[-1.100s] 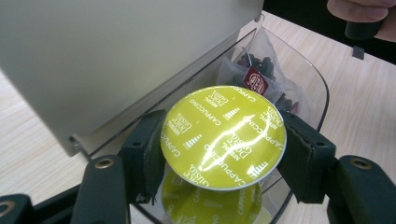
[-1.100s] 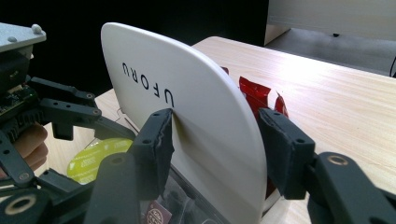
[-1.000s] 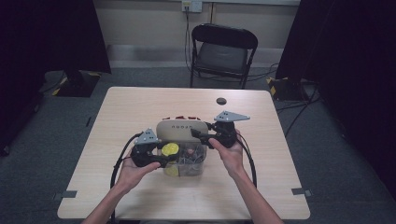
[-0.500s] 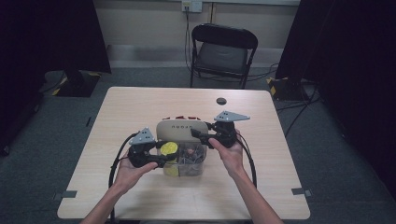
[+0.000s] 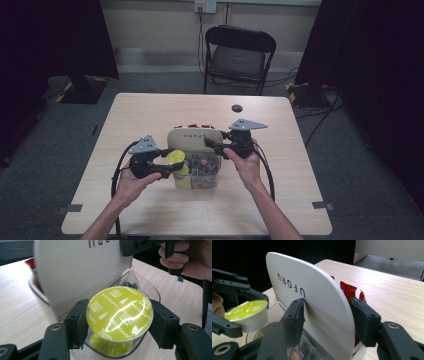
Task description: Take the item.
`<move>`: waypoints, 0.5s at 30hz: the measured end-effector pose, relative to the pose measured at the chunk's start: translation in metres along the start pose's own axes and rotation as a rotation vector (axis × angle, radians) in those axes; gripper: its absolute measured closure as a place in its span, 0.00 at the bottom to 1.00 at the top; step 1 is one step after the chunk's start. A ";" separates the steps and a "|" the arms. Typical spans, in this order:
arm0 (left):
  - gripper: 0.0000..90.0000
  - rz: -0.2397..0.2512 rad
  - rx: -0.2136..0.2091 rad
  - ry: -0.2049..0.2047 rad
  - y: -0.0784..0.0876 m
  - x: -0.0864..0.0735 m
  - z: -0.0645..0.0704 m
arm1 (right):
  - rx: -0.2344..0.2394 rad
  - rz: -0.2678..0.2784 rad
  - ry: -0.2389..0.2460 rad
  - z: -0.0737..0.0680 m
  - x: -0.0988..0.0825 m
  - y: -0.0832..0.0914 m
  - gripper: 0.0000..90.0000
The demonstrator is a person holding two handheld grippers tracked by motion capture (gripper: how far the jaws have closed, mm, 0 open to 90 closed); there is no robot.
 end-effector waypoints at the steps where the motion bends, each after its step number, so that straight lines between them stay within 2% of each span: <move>1: 0.43 0.001 -0.005 0.004 0.002 -0.001 -0.001 | -0.002 0.000 -0.001 0.000 0.000 0.000 0.51; 8: 0.43 0.010 0.026 0.013 0.016 -0.002 -0.014 | -0.003 -0.002 -0.001 0.000 0.000 0.000 0.51; 9: 0.43 0.009 0.043 0.012 0.021 -0.003 -0.019 | -0.005 -0.003 0.001 0.000 0.000 0.000 0.51; 15: 0.43 0.022 0.083 0.021 0.033 -0.005 -0.032 | -0.004 -0.004 -0.001 0.000 0.000 -0.001 0.50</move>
Point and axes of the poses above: each handheld gripper's, and its own axes: y roughly backward along the jaws, x roughly out of its top, z roughly to its right, the point moved 10 cm from there along -y, roughly forward along the jaws, and after that the axes turned 7 degrees about y, right-handed, at the moved point
